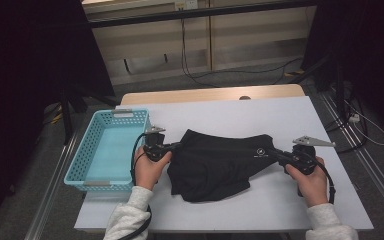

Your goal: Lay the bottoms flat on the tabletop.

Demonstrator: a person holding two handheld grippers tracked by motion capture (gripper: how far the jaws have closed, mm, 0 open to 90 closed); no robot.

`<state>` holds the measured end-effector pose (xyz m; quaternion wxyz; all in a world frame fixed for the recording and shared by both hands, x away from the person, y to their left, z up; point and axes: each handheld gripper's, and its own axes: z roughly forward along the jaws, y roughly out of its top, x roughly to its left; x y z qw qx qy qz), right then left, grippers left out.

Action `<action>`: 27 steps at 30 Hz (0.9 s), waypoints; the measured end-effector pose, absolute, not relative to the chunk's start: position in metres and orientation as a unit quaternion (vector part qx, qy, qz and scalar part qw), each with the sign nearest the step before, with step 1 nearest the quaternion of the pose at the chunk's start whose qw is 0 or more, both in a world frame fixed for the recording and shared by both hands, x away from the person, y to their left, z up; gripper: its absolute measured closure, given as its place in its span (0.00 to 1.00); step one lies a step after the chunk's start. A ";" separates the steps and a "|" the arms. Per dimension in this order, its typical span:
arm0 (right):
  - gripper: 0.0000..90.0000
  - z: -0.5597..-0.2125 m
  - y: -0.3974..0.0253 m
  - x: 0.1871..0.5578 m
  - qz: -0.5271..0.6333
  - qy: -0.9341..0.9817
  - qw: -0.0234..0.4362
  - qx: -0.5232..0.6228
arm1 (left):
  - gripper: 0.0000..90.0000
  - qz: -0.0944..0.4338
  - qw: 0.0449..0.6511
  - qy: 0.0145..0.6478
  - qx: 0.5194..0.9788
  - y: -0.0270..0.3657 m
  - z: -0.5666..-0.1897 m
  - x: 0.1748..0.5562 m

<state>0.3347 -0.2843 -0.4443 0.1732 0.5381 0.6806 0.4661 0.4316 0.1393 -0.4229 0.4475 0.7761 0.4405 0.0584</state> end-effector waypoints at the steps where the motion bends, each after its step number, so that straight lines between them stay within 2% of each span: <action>1: 0.92 -0.444 -0.284 0.334 0.468 0.679 0.174 0.537 | 0.96 0.060 0.448 0.439 0.776 0.139 -0.422 0.431; 8: 0.92 -0.433 -0.285 0.332 0.490 0.668 0.181 0.530 | 0.96 0.068 0.458 0.437 0.771 0.140 -0.416 0.430; 23: 0.92 -0.391 -0.289 0.325 0.500 0.662 0.237 0.505 | 0.96 0.081 0.496 0.411 0.761 0.136 -0.381 0.426; 27: 0.92 -0.388 -0.292 0.324 0.504 0.661 0.231 0.506 | 0.97 0.088 0.490 0.416 0.761 0.137 -0.383 0.425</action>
